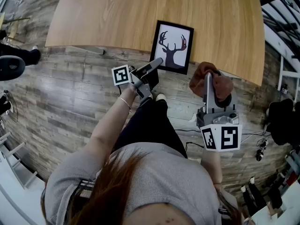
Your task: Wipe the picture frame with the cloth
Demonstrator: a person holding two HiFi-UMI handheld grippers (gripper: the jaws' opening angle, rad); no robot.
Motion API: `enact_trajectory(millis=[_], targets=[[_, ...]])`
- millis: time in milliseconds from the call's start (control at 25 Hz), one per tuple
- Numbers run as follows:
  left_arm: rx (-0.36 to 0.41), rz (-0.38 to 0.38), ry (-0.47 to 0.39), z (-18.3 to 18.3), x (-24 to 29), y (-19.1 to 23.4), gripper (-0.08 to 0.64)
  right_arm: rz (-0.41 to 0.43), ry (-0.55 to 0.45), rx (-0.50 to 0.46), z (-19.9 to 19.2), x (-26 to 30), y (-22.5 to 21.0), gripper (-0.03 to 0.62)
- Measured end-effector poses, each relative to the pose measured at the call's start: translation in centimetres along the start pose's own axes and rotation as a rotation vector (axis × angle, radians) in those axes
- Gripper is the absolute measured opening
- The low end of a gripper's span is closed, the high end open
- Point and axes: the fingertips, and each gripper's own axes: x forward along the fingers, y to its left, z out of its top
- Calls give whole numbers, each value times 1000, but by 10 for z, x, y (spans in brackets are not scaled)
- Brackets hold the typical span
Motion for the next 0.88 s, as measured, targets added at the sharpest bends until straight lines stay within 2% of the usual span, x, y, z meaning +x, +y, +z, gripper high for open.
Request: enact_trajectory(millis=[160,400,480,600,760,880], targets=[[-22,-47,5,2,0,0,50,30,16,35,-8,1,9,74],[10,-102,25,2,-2,-4,52,30,29,54,-16,3,15,74],[24,-123,37,2,-2,-6,85,30,34,55,-19,3,15,74],[42,-161,65,1,-1,-12,172,26,40,60,-22,4,13,74],[50,-172,81,1,-6,-16,196,25,32,80,-20,3,14,74],[47,-155,51,8,-18,-14,196,29,27,74,-17,2,19,74]])
